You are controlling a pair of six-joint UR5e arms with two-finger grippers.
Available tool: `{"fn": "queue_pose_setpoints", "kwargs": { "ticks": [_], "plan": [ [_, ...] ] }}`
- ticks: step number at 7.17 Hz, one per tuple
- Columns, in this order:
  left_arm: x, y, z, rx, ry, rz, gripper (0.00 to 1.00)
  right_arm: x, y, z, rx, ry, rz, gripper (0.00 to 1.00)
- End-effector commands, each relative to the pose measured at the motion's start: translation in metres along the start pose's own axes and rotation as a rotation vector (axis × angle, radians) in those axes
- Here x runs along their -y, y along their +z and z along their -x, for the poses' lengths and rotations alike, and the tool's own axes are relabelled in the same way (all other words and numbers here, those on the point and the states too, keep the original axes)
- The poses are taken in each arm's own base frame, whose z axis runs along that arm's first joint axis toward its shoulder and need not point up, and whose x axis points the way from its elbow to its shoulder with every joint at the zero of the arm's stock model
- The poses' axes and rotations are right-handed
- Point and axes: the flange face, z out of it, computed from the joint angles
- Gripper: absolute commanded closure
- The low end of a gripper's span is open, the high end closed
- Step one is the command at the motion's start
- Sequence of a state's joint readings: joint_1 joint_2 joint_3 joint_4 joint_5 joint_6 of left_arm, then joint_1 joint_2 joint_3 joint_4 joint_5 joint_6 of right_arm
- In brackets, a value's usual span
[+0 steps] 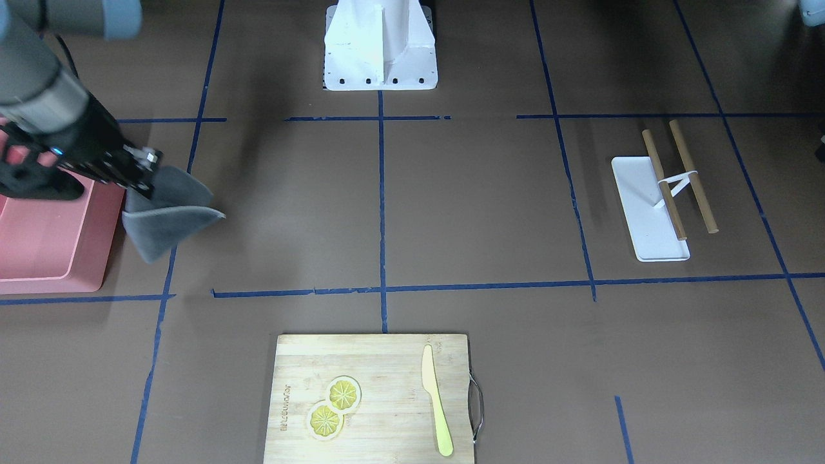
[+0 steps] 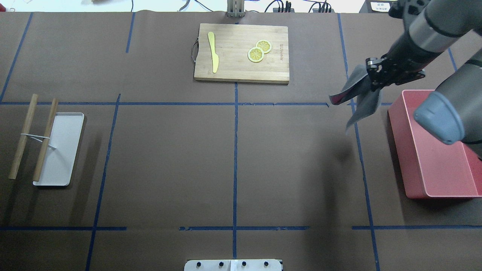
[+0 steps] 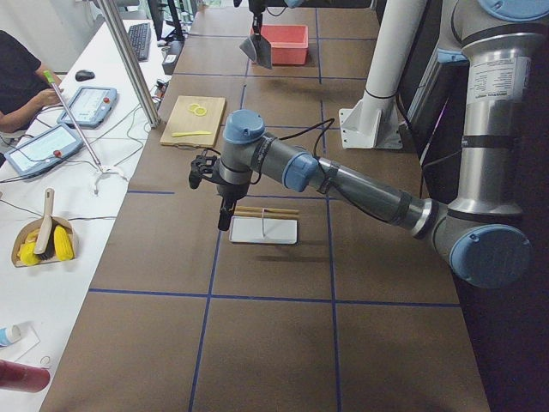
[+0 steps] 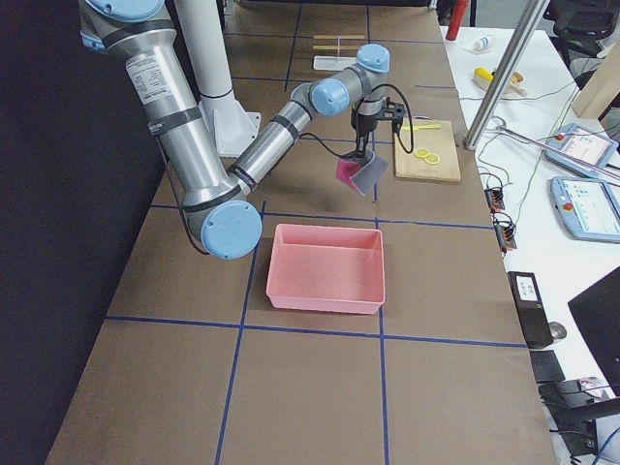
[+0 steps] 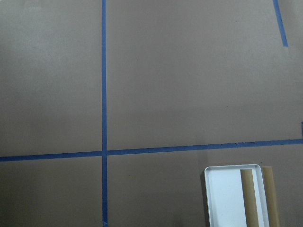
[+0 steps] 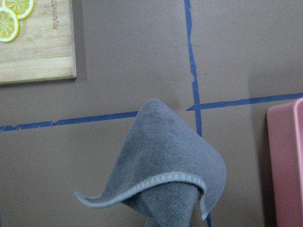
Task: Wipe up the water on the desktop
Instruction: 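Lift the cloth and carry it over the pink bin with the right gripper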
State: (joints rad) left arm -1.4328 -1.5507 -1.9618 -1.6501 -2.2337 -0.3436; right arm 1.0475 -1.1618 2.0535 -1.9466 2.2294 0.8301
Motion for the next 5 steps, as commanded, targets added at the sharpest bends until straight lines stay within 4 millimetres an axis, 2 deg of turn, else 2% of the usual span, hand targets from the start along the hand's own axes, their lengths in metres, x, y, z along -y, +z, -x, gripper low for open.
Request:
{"fn": "queue_pose_setpoints", "kwargs": {
  "ticks": [1,2,4,5],
  "plan": [
    [-0.001,0.001,0.001,0.001,-0.001,0.002,0.00,-0.025,-0.061,-0.050,-0.054,-0.015,-0.007,1.00],
    [-0.001,0.001,0.001,-0.001,-0.001,0.002,0.00,-0.033,-0.055,-0.081,-0.080,-0.051,0.019,1.00],
    [-0.001,0.001,0.000,-0.003,-0.003,0.003,0.00,-0.038,-0.033,-0.155,-0.114,-0.128,0.090,1.00],
    [-0.002,0.001,0.001,-0.003,-0.004,0.004,0.00,-0.034,-0.031,-0.181,-0.125,-0.146,0.104,0.99]
  ]
}}
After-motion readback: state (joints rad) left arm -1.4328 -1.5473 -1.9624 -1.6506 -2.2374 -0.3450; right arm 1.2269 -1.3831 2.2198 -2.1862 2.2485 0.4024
